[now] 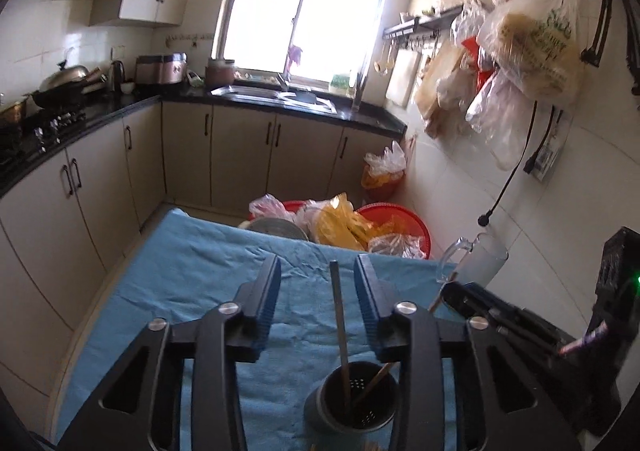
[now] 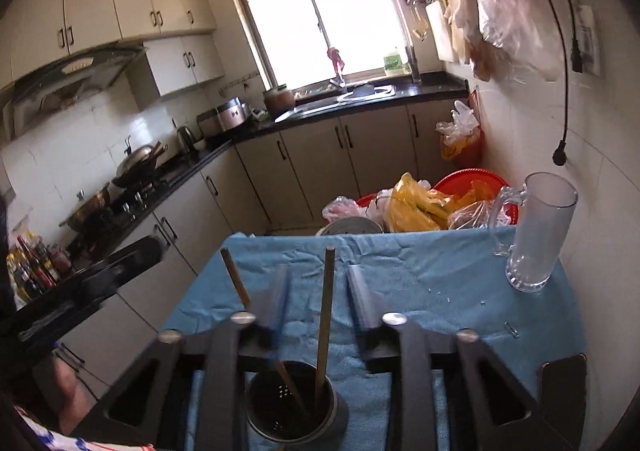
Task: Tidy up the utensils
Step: 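Lower both held chopsticks into the grey holder cup and open both grippers, then grasp another chopstick with the left gripper while the right gripper grasps one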
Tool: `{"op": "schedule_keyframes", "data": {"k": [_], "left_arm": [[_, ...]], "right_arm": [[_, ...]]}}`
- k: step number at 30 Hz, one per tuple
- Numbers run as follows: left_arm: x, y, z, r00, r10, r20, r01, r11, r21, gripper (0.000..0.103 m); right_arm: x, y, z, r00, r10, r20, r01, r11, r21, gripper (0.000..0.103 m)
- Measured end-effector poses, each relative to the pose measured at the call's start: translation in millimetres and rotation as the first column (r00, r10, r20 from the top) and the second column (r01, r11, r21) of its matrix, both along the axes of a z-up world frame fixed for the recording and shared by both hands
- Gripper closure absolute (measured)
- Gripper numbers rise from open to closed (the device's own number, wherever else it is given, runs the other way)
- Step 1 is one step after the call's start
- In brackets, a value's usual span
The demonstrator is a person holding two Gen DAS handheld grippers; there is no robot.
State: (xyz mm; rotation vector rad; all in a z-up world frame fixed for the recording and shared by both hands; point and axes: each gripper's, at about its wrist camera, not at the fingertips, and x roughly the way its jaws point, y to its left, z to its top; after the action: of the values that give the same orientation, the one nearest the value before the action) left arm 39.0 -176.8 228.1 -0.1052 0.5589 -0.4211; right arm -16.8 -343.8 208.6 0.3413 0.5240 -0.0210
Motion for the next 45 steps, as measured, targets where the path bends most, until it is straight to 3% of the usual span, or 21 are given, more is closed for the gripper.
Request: {"op": "schedule_keyframes", "data": {"k": [5,7,9,13,15,17,19,22,24,28,33,36,37,39,42,45], "left_arm": [[-36.6,37.5,6.6,0.999,0.034,0.037,-0.034,0.999,0.01,0.054],[-52.5,55.2,-2.7,0.999,0.045,0.021,-0.045,0.999,0.012,0.049],[-64.0,66.0,-19.2,0.999,0.041,-0.012,-0.041,0.999,0.023,0.048],[-79.4,73.1,-76.9,0.991,-0.001,-0.136,0.012,0.997,0.077,0.048],[-83.4,69.6,-111.5,0.974,-0.033,-0.225,0.057,0.994,0.098,0.048],[-89.4,62.6,-143.1,0.951,-0.077,-0.299,0.114,0.987,0.112,0.053],[-94.6,53.6,-163.3,0.934,-0.114,-0.34,0.166,0.978,0.128,0.063],[-102.7,38.1,-184.8,0.917,-0.158,-0.367,0.232,0.959,0.165,0.066],[-106.1,30.6,-193.1,0.914,-0.169,-0.37,0.255,0.946,0.199,0.067],[-103.5,15.1,-206.2,0.909,-0.165,-0.383,0.28,0.922,0.267,0.079],[-96.9,1.8,-209.1,0.905,-0.174,-0.388,0.297,0.912,0.283,0.079],[-94.9,-6.5,-209.9,0.908,-0.177,-0.379,0.302,0.905,0.3,0.08],[-93.8,-6.6,-209.9,0.911,-0.163,-0.378,0.29,0.907,0.307,0.089],[-87.3,-3.4,-209.4,0.914,-0.126,-0.385,0.254,0.919,0.302,0.097],[-78.8,16.3,-208.8,0.897,-0.067,-0.437,0.184,0.956,0.23,0.097],[-79.1,28.5,-207.6,0.889,-0.028,-0.457,0.147,0.963,0.227,0.097]], "right_arm": [[-37.2,-5.4,13.7,1.0,-0.024,0.01,0.024,1.0,-0.006,0.062],[-59.2,-7.7,8.6,0.999,-0.035,-0.008,0.034,0.999,-0.026,0.052],[-82.9,-10.2,-8.5,0.998,-0.04,-0.057,0.037,0.998,-0.051,0.05],[-117.4,-13.0,-61.4,0.98,-0.03,-0.198,0.02,0.998,-0.054,0.05],[-129.8,-15.9,-90.9,0.962,-0.021,-0.271,0.014,0.999,-0.029,0.051],[-139.6,-18.3,-118.3,0.944,-0.003,-0.329,0.011,1.0,0.021,0.063],[-146.1,-18.0,-136.9,0.933,0.011,-0.36,0.008,0.999,0.053,0.065],[-149.4,-14.2,-150.2,0.926,0.028,-0.376,-0.004,0.998,0.064,0.065],[-147.9,-9.0,-153.9,0.923,0.035,-0.383,-0.013,0.998,0.06,0.065],[-139.4,1.6,-161.7,0.912,0.039,-0.408,-0.035,0.999,0.015,0.065],[-129.7,9.2,-171.1,0.902,0.04,-0.43,-0.041,0.999,0.006,0.067],[-126.3,9.8,-175.3,0.9,0.031,-0.435,-0.037,0.999,-0.006,0.076],[-125.1,10.0,-175.7,0.899,0.028,-0.437,-0.038,0.999,-0.015,0.082],[-124.6,8.2,-176.6,0.898,0.037,-0.439,-0.044,0.999,-0.006,0.088],[-127.2,3.6,-175.9,0.888,0.049,-0.458,-0.059,0.998,-0.007,0.09],[-131.5,-1.7,-175.5,0.88,0.05,-0.473,-0.064,0.998,-0.013,0.09]]}}
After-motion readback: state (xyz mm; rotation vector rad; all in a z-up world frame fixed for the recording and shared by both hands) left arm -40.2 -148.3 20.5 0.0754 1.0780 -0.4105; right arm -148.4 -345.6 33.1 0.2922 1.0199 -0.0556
